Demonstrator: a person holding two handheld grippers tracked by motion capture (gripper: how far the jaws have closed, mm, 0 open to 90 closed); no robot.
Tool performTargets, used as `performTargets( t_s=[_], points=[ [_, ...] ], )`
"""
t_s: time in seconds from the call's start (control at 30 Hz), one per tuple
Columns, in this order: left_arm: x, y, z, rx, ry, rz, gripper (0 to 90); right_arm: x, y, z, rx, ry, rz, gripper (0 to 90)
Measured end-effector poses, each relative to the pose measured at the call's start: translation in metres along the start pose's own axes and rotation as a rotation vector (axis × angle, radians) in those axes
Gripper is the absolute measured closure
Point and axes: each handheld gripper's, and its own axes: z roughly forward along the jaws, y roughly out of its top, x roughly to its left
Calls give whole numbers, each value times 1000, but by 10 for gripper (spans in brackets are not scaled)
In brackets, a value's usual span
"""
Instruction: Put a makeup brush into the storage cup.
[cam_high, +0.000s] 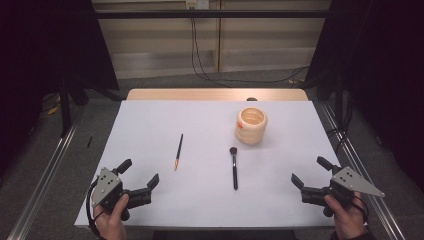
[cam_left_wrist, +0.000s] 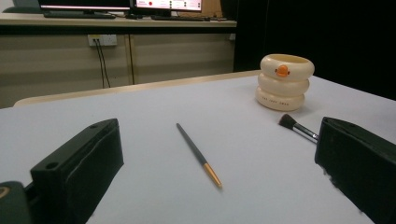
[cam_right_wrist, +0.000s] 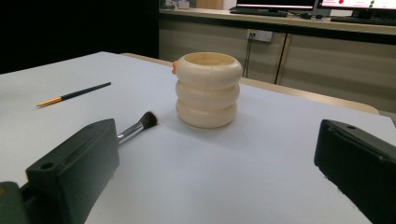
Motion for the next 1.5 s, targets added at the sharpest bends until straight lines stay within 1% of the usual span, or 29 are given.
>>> performTargets(
  t_s=[0.07,0.1,0.13,0.2,0.23,0.27,0.4,0.47,0.53,0.57,0.6,0.67,0.7,0.73,0.77,0.83,0.9,0.97,1.0,1.03,1.1,1.17,1.2,1.27,1.37,1.4,1.43,1.47,1.5],
  points=[
    [0,0,0,9,-4,0,8,0,0,0,3,7,7,0],
    [-1,0,1,7,-6,-11,8,0,0,0,-4,2,1,0],
    [-1,0,1,7,-10,-14,8,1,0,1,2,4,9,0],
    [-2,1,1,2,-13,-10,8,0,0,1,7,-4,3,0],
    [-3,2,1,1,-7,-8,8,0,0,1,8,2,5,0],
    [-4,2,1,2,-15,-10,8,0,0,1,8,6,4,0],
    [-4,2,2,4,-11,0,8,0,0,1,2,3,8,0],
    [-5,2,3,-1,-19,-8,9,0,0,0,3,3,8,0],
    [-4,2,4,-2,-20,-4,9,0,0,0,0,1,9,0],
    [-5,3,5,-2,-20,-10,9,0,0,-1,2,14,5,0],
    [-5,4,6,3,-20,-10,9,0,0,-1,2,14,5,0],
    [-4,5,6,2,-37,-11,10,0,0,0,-4,7,8,0],
    [-4,5,6,2,-37,-11,10,0,0,0,-4,7,8,0],
    [-3,5,5,-4,-24,-8,10,0,1,0,-5,7,6,0],
    [-1,6,4,1,-8,-13,7,2,0,1,12,20,2,0],
    [0,9,5,1,-14,-15,8,3,0,0,6,22,-7,0],
    [0,12,9,9,-32,-1,8,3,1,1,2,20,-7,0],
    [-1,16,13,11,-43,-2,9,4,1,1,11,23,0,0],
    [-1,18,14,20,-56,4,9,4,1,1,14,27,2,0],
    [-2,19,15,22,-53,20,10,4,1,1,13,28,1,0],
    [-2,22,17,28,-56,32,10,3,1,1,7,28,-7,0],
    [-3,24,20,20,-72,23,10,4,1,1,6,27,2,0],
    [-3,26,21,24,-66,37,10,3,0,2,4,25,0,0],
    [-3,29,24,25,-76,44,10,3,1,2,3,25,-1,0],
    [-5,34,28,29,-74,49,11,4,0,2,8,26,6,0],
    [-4,35,31,30,-86,49,11,4,1,2,5,24,5,0],
    [-5,36,33,35,-84,50,11,3,1,2,5,24,3,0],
    [-4,36,35,36,-86,60,13,3,1,2,4,25,5,0],
    [-4,37,37,37,-83,59,13,4,1,2,6,28,8,0]
  ],
)
